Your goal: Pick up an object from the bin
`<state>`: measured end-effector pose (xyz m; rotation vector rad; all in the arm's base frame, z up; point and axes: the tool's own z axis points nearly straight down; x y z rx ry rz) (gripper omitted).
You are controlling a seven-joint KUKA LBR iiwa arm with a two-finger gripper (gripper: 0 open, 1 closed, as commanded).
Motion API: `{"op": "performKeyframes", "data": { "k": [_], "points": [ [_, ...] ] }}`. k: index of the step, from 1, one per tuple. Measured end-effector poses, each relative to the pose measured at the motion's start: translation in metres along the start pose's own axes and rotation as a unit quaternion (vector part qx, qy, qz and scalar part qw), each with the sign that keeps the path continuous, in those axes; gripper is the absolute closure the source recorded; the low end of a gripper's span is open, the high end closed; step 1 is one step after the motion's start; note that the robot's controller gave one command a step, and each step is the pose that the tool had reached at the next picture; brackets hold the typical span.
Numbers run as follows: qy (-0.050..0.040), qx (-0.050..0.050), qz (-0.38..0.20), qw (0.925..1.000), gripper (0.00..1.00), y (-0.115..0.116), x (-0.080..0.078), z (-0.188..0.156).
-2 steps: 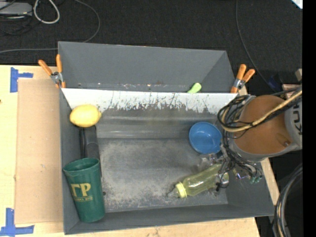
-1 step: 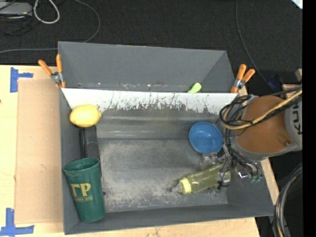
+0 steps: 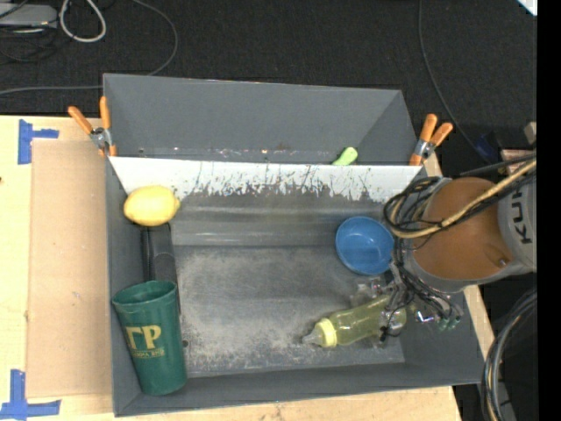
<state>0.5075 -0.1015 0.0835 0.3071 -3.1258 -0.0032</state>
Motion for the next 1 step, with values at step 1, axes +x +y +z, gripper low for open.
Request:
{"op": "performKeyframes", "data": {
  "k": [1],
  "points": [
    [0.0021, -0.001, 0.012, 0.9999, 1.00, -0.0032, -0.0049, -0.0934]
  ]
}}
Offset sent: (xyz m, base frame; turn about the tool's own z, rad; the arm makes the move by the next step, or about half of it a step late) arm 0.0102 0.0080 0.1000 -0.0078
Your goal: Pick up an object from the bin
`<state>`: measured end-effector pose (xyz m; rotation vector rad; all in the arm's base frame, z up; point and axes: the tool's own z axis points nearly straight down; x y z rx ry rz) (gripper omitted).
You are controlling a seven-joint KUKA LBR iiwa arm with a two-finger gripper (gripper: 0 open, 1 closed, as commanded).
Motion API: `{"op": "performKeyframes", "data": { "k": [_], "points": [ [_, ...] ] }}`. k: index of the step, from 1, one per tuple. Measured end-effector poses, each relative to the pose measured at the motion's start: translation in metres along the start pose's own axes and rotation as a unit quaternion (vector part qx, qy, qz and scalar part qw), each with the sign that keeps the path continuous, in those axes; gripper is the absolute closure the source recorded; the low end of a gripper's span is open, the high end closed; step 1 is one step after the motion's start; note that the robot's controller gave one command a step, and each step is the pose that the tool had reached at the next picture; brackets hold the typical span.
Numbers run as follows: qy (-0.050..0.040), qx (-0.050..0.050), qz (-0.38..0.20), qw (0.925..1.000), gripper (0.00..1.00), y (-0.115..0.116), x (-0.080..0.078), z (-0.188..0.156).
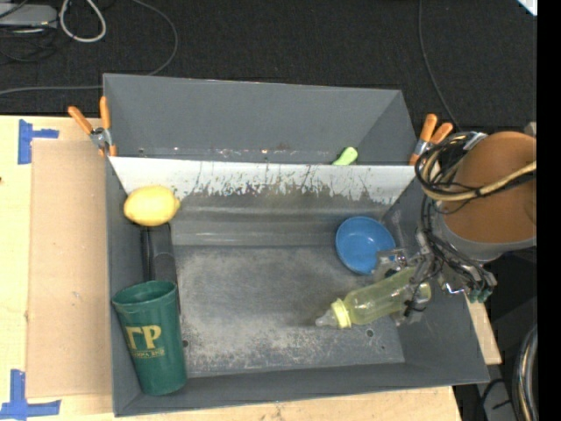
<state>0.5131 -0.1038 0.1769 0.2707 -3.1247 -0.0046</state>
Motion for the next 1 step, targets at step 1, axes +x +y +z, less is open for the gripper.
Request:
{"op": "performKeyframes", "data": {
  "k": [1],
  "points": [
    [-0.0027, 0.001, 0.000, 1.0000, 1.00, 0.0019, -0.0030, -0.0519]
  ]
}}
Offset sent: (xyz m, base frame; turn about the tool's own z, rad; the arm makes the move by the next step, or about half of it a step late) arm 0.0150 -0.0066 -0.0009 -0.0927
